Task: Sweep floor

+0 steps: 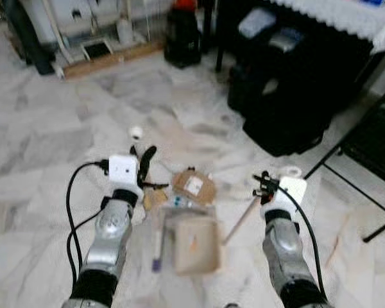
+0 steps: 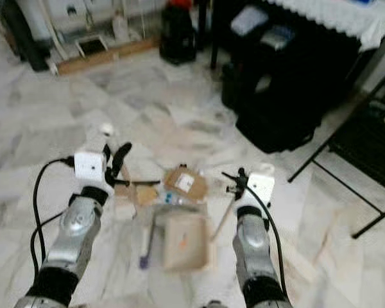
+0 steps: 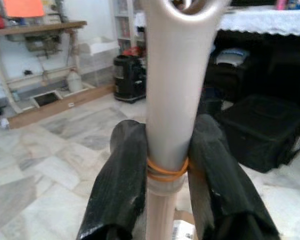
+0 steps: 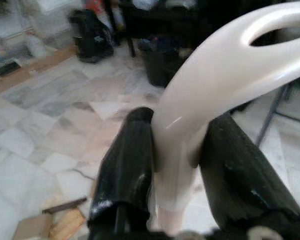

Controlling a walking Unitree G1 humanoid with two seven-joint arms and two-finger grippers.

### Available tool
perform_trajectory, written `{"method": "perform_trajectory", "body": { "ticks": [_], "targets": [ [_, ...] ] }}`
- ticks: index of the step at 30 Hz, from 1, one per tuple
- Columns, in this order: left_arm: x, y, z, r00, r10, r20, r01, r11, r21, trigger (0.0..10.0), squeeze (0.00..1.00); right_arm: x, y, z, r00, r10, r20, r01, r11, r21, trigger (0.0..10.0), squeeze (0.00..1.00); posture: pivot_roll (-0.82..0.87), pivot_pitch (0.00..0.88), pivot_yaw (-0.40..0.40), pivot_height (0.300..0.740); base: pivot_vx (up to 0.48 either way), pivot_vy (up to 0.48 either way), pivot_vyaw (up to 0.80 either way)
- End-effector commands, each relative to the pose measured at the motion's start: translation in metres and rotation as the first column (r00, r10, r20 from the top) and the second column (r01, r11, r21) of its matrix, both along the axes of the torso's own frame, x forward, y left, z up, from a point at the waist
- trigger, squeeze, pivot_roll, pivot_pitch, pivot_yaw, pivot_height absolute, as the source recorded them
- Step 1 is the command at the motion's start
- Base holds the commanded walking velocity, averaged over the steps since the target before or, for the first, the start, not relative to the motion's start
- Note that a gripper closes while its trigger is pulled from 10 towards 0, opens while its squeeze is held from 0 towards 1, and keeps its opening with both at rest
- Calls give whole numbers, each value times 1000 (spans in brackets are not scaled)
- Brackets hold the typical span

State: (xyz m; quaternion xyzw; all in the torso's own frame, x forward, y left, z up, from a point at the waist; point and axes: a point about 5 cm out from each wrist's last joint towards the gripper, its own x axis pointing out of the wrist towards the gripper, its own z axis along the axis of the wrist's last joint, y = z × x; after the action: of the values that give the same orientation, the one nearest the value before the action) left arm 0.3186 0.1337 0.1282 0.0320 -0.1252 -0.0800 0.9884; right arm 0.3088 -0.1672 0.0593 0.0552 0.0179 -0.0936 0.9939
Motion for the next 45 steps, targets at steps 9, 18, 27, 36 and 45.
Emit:
{"method": "perform_trajectory", "body": {
  "ticks": [9,18,27,36,45],
  "targets": [
    [3,7,18,996,28,82,-28,1000,-5,10000,0,6,0,14,998,7,61,-6,1000,-23,10000,0,-45,121,-22,740,295,0,0],
    [3,7,21,995,33,96,-32,999,-11,10000,0,5,0,14,998,6,64,-5,1000,-25,10000,0,-47,122,-23,740,302,0,0],
    [4,7,25,992,48,118,-46,999,-14,10000,0,5,0,14,998,7,66,-6,1000,-23,10000,0,-45,105,-19,740,307,0,0],
    [3,9,25,991,53,125,-52,999,-10,10000,0,2,0,12,998,5,63,-4,1000,-27,10000,0,-46,91,-16,740,171,0,0],
    [2,12,22,991,54,122,-55,999,-1,10000,0,-1,-2,8,999,2,50,0,1000,-31,10000,0,-50,85,-15,740,0,0,0]
  ]
}}
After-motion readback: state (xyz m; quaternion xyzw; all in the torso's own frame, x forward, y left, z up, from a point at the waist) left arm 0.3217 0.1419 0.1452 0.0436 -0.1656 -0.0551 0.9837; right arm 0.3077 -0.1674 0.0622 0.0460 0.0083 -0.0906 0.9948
